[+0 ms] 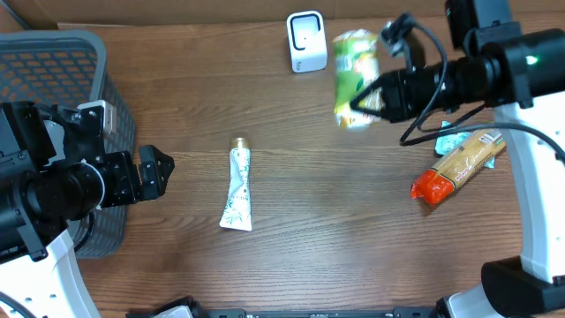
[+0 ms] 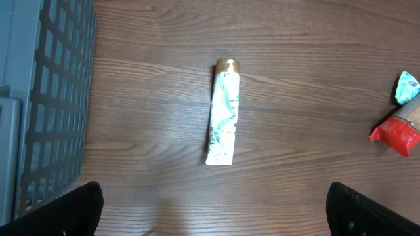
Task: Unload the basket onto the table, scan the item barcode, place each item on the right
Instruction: 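Grasp the green juice pouch with the right gripper and lift it, then hold the green juice pouch against the white scanner cube face, then carry the pouch right and set it beside the spaghetti pack, then reach the right gripper to the white-and-gold tube and grasp it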
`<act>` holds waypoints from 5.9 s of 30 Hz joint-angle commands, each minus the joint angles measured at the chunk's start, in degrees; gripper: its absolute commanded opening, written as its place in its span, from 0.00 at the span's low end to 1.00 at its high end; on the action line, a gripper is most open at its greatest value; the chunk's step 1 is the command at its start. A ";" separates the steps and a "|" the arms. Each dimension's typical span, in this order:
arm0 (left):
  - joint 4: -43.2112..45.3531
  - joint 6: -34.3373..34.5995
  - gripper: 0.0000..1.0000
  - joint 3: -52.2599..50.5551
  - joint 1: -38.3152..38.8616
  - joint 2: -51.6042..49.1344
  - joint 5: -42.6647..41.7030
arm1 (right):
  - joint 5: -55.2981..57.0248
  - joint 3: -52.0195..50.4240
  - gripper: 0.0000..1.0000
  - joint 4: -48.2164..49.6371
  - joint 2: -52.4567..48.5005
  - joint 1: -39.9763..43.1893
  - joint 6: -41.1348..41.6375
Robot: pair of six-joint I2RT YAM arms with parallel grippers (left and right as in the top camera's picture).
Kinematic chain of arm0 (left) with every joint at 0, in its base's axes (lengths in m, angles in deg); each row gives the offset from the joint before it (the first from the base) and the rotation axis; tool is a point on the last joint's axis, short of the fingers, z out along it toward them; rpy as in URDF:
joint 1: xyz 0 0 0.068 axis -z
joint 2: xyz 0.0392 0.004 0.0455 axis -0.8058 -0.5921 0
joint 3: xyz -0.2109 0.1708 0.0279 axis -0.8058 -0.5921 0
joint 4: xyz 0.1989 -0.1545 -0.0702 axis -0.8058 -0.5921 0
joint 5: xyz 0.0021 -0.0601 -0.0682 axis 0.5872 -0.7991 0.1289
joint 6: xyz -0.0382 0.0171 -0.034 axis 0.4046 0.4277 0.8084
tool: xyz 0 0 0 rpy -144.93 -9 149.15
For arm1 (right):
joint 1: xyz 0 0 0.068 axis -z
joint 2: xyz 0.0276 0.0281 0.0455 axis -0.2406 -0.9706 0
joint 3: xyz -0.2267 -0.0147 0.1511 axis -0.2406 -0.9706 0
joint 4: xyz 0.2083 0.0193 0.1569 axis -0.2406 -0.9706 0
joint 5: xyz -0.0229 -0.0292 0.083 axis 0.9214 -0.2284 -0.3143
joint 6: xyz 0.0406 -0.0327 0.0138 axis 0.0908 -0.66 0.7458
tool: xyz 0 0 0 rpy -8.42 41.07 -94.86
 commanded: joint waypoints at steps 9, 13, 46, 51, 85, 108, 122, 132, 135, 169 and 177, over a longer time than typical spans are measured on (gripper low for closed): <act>0.07 -0.44 1.00 -0.02 -0.24 -0.31 0.02 | 63.25 2.58 0.04 18.05 -6.05 -13.66 16.22; 0.07 -0.44 1.00 -0.02 -0.24 -0.31 0.02 | 76.46 2.58 0.04 30.47 -12.59 -14.05 7.67; 0.07 -0.44 1.00 -0.02 -0.24 -0.31 0.02 | 76.59 1.27 0.04 65.20 -42.60 -13.66 -48.72; 0.07 -0.44 1.00 -0.02 -0.24 -0.31 0.02 | 76.54 1.27 0.04 68.30 -42.60 -13.68 -48.68; 0.07 -0.44 1.00 -0.02 -0.24 -0.31 0.02 | 69.46 1.18 0.04 70.82 -43.23 -10.64 -46.77; 0.07 -0.44 1.00 -0.02 -0.24 -0.31 0.02 | 68.70 1.16 0.04 68.52 -44.78 -9.33 -46.23; 0.07 -0.44 0.99 -0.02 -0.24 -0.28 0.02 | 40.61 1.22 0.04 39.76 -15.61 -8.11 -14.95; 0.07 -0.44 1.00 -0.02 -0.24 -0.31 0.02 | 32.06 0.92 0.04 7.41 0.17 6.73 16.83; 0.07 -0.44 1.00 -0.02 -0.24 -0.31 0.02 | 32.06 -4.70 0.04 6.95 -1.81 12.02 24.13; 0.07 -0.44 1.00 -0.02 -0.24 -0.31 0.02 | 14.60 -20.09 0.80 9.29 -8.72 11.08 15.93; 0.07 -0.44 1.00 -0.02 -0.24 -0.31 0.00 | 14.12 -25.11 0.86 17.00 -8.74 -6.08 22.16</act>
